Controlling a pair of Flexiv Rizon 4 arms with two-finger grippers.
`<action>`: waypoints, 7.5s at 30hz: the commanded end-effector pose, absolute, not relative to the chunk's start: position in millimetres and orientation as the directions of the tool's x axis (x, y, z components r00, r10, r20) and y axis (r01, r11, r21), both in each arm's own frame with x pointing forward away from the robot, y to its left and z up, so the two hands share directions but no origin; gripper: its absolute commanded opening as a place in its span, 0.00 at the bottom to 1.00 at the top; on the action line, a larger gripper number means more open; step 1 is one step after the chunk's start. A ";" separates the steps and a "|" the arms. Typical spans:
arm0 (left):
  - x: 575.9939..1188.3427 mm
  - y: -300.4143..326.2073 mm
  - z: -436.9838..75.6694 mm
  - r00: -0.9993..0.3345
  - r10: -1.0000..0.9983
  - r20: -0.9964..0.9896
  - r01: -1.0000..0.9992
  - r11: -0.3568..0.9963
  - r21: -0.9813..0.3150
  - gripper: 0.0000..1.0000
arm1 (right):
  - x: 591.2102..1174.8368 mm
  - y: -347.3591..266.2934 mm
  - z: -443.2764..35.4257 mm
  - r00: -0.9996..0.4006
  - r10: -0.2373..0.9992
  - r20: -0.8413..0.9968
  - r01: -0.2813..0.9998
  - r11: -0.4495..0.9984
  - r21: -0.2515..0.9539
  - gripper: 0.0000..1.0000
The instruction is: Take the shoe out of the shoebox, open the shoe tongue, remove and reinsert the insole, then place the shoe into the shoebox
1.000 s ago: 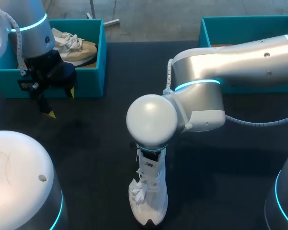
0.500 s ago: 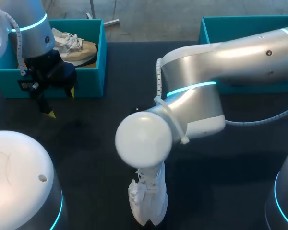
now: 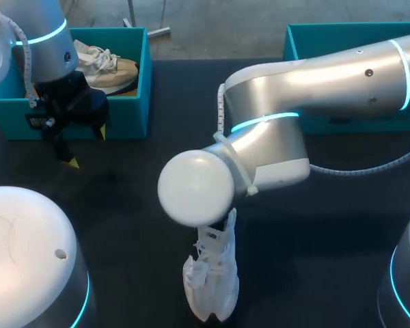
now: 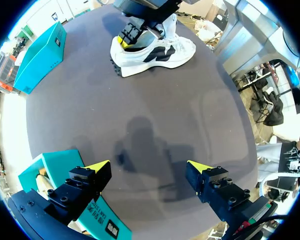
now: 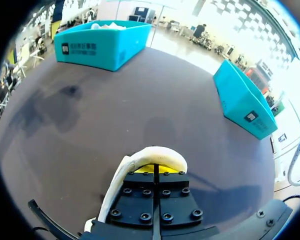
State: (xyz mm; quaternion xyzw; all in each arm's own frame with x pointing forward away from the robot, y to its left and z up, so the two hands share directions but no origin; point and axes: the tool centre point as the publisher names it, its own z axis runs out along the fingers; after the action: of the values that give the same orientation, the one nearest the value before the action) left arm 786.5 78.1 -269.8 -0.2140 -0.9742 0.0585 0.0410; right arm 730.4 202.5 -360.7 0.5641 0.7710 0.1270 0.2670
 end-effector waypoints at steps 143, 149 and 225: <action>785.4 78.7 -269.9 -0.905 0.422 0.053 0.412 0.902 -0.129 1.00 | 744.4 218.0 -394.8 0.305 0.934 0.188 0.847 -0.356 0.396 0.00; 785.4 78.7 -269.9 -0.905 0.422 0.053 0.412 0.902 -0.129 1.00 | 742.0 218.6 -402.7 0.302 0.936 0.184 0.854 -0.351 0.384 0.00; 785.4 78.7 -269.9 -0.905 0.422 0.053 0.412 0.902 -0.129 1.00 | 696.0 200.0 -372.9 0.367 0.916 0.160 0.831 -0.400 0.386 0.00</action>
State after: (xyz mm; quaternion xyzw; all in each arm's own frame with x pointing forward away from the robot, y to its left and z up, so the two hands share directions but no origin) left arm 786.5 78.1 -269.8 -0.2139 -0.9742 0.0586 0.0410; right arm 700.8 198.5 -365.5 0.6168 0.7581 0.1268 0.1695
